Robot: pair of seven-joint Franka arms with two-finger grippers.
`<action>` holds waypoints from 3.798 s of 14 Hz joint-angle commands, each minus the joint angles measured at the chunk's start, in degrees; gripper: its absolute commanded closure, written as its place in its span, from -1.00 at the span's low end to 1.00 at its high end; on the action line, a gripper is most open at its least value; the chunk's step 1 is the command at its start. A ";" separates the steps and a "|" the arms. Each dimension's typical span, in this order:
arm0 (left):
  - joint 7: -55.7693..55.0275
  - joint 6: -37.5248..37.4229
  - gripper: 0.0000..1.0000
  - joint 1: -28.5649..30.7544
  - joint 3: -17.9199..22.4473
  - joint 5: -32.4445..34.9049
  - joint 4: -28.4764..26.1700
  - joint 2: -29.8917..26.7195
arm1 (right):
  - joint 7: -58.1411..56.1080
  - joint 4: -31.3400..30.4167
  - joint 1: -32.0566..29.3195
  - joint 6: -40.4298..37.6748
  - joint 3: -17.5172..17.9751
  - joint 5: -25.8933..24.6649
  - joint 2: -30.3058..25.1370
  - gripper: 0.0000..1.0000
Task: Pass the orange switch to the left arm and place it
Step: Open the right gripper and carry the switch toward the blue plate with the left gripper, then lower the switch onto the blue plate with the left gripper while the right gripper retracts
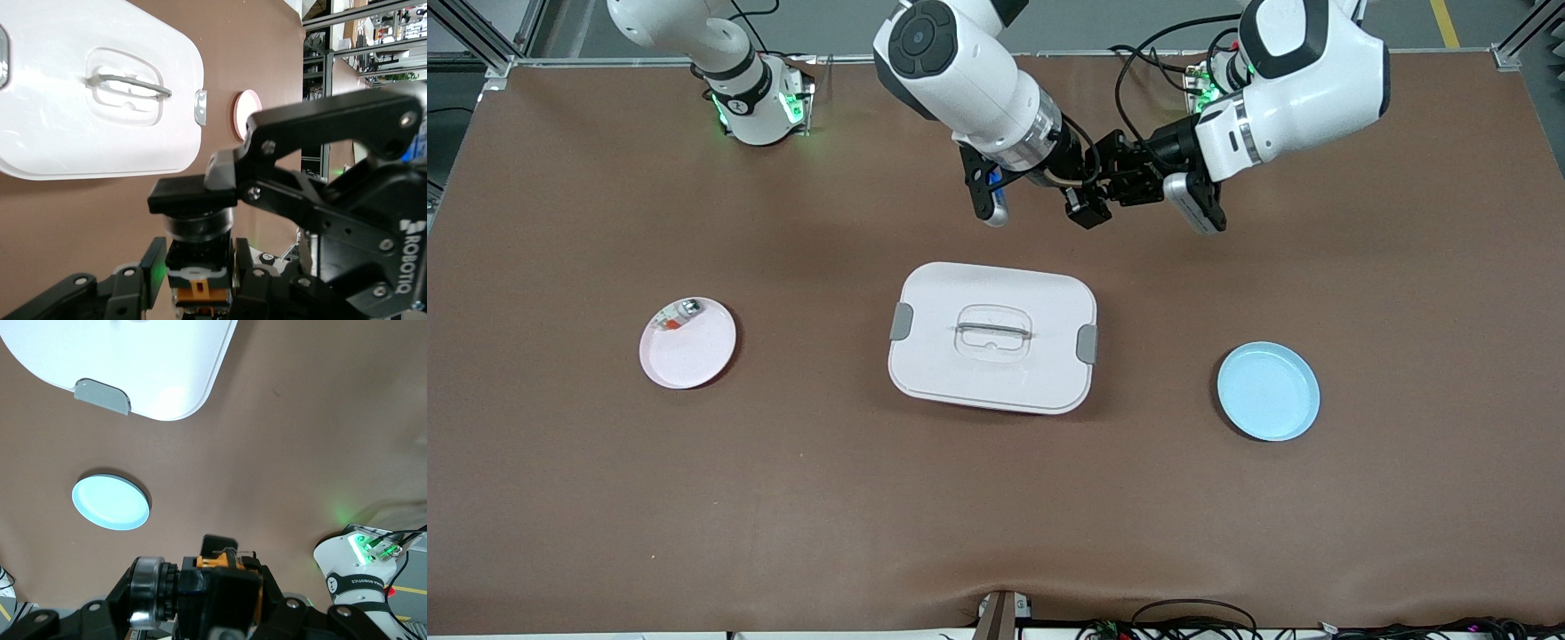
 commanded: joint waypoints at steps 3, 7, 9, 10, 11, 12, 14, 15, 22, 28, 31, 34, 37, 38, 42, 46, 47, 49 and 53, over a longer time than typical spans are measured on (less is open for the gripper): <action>1.90 -0.44 0.23 1.30 -0.36 -1.48 0.42 0.21 | 1.12 1.83 0.67 -0.15 -0.63 0.83 0.98 0.41; 1.99 -0.44 0.85 1.30 -0.36 -1.48 0.50 0.74 | 0.95 1.83 0.67 -0.15 -0.63 0.83 0.89 0.41; 3.39 -0.44 1.00 1.22 -0.44 -1.40 0.50 1.26 | 0.95 1.83 0.67 -0.15 -0.63 0.83 0.89 0.41; 4.53 -0.44 1.00 1.22 -0.44 -1.40 0.59 1.96 | 0.94 1.83 0.67 -0.15 -0.63 0.83 0.89 0.40; 5.76 -0.44 1.00 1.22 -0.36 -1.05 0.85 2.49 | 0.94 1.83 0.67 -0.24 -0.63 0.83 0.89 0.19; 6.64 -0.44 1.00 1.22 -0.27 -0.78 0.94 3.19 | 0.94 1.83 0.67 -0.24 -0.63 0.83 0.98 0.00; 8.05 -0.35 1.00 3.05 -0.18 -0.69 1.38 3.38 | 0.94 1.83 0.67 -0.32 -0.63 0.83 0.89 -0.98; 8.49 -0.44 1.00 4.19 -0.27 -0.26 1.73 3.38 | 0.94 1.83 0.67 -0.41 -0.63 0.83 0.89 -1.00; 11.56 -0.88 1.00 10.96 -0.18 15.71 5.42 5.65 | 0.77 1.83 0.32 -0.94 -0.63 0.74 0.28 -1.00; 19.48 -0.88 1.00 19.23 -0.18 36.68 17.08 20.40 | -11.16 1.22 -2.13 -7.59 -1.25 -0.05 -4.28 -1.00; 19.65 -0.88 1.00 19.85 -0.18 56.46 24.65 26.91 | -20.54 0.60 -5.91 -15.77 -1.25 -0.22 -7.18 -1.00; 21.05 -0.88 1.00 19.41 -0.18 65.73 26.78 31.22 | -32.24 -3.16 -9.43 -20.88 -1.34 -1.88 -11.31 -1.00; 26.93 -0.88 1.00 19.41 -0.18 73.73 28.10 34.83 | -43.84 -12.38 -10.22 -20.80 -1.34 -8.39 -17.63 -1.00; 28.69 -0.88 1.00 19.41 -0.18 75.23 28.01 35.62 | -47.79 -14.67 -11.88 -20.80 -1.25 -8.57 -19.22 -1.00; 38.52 -0.35 1.00 19.58 -0.18 84.90 28.62 40.98 | -66.16 -24.68 -16.99 -21.42 -1.34 -15.04 -25.81 -1.00; 47.85 1.31 1.00 19.32 -0.09 88.23 28.80 45.55 | -79.69 -28.74 -22.59 -22.03 -1.34 -20.61 -28.81 -1.00; 49.00 1.93 1.00 19.41 -0.18 91.38 28.80 46.52 | -84.61 -29.45 -24.97 -22.21 -1.34 -20.70 -29.51 -1.00; 50.59 3.16 1.00 19.50 -0.18 94.75 28.72 47.84 | -92.36 -29.55 -29.28 -23.78 -1.34 -22.36 -30.30 -1.00; 56.73 7.11 1.00 19.67 -0.09 94.93 28.19 50.22 | -103.53 -29.02 -36.75 -24.58 -1.34 -25.54 -31.36 -1.00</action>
